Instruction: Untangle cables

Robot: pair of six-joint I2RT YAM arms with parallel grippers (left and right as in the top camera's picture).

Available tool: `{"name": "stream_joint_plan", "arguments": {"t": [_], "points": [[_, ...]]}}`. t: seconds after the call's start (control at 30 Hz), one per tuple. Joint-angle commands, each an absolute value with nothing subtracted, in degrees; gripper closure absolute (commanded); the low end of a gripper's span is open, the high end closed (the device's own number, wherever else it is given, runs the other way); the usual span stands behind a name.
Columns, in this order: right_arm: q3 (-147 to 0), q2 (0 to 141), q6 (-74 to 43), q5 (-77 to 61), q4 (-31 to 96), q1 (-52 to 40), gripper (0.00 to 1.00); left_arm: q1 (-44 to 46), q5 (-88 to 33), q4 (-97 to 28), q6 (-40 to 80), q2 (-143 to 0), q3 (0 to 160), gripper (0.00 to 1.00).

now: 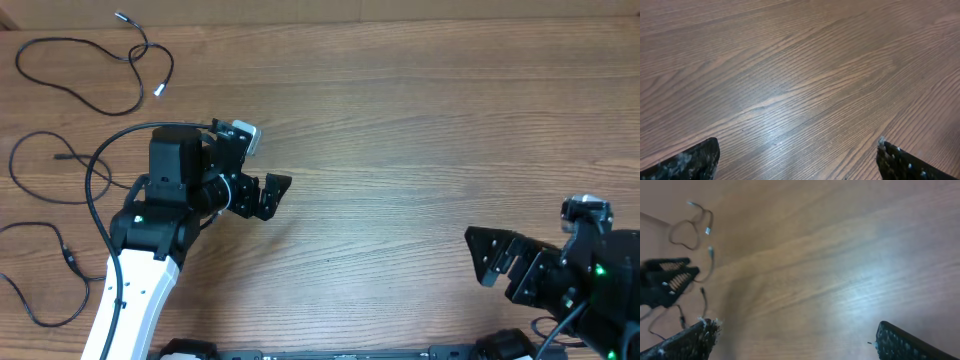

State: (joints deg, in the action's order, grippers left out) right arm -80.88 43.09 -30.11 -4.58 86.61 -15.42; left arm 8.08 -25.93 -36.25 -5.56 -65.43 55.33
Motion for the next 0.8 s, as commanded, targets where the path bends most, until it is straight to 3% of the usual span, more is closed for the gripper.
{"name": "stream_joint_plan", "arguments": {"t": [0.0,0.57,0.77], "points": [[-80.8,43.4,-30.6,-4.1,87.1,-15.7,0.0,8.2,-26.4,-36.2,-5.6,-65.2,56.4,0.0],[-79.1,43.4,-28.1,0.4,87.3,-15.7,0.0,8.2,-26.4,-36.2,-5.6,-65.2,56.4,0.0],[-69.2,41.2,-24.2,2.7,75.0,-15.7,0.0,8.2,-26.4,-36.2,-5.6,-65.2,56.4,0.0]]}}
